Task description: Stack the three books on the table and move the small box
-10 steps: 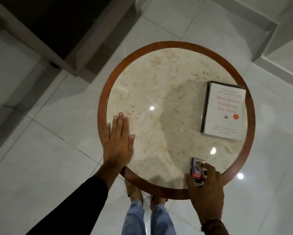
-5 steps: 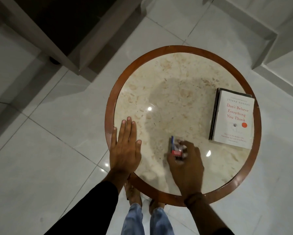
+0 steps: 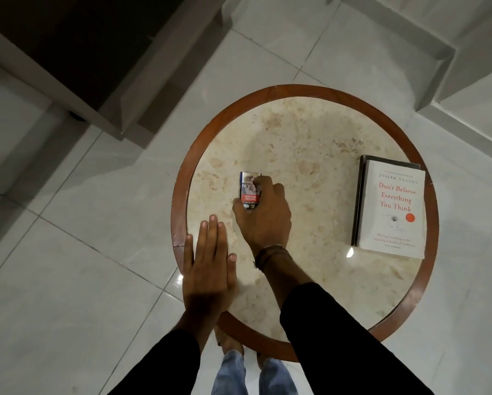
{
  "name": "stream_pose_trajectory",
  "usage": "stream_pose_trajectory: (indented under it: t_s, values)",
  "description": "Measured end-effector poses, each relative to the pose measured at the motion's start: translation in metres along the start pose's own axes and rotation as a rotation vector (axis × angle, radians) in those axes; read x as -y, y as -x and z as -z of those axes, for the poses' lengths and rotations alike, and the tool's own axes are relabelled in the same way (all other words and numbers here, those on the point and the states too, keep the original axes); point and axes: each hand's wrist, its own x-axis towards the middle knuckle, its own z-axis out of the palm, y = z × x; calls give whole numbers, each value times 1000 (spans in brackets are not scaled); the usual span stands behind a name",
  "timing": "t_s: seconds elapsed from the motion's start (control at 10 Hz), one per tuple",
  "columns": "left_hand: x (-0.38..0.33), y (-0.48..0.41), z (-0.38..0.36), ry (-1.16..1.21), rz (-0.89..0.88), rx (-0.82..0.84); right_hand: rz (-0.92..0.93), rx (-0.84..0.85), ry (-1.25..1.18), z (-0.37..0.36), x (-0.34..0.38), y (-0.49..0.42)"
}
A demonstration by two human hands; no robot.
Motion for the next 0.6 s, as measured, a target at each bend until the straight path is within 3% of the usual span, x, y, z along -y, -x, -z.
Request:
stream_pose_trajectory:
  t_s: [0.4,0.6]
  values:
    - [-3,-3,4,-28,6,42,54,12,-11,9,0,4]
    - [-14,-2,30,-2,8,49,41,-173,-312,105,-15,68]
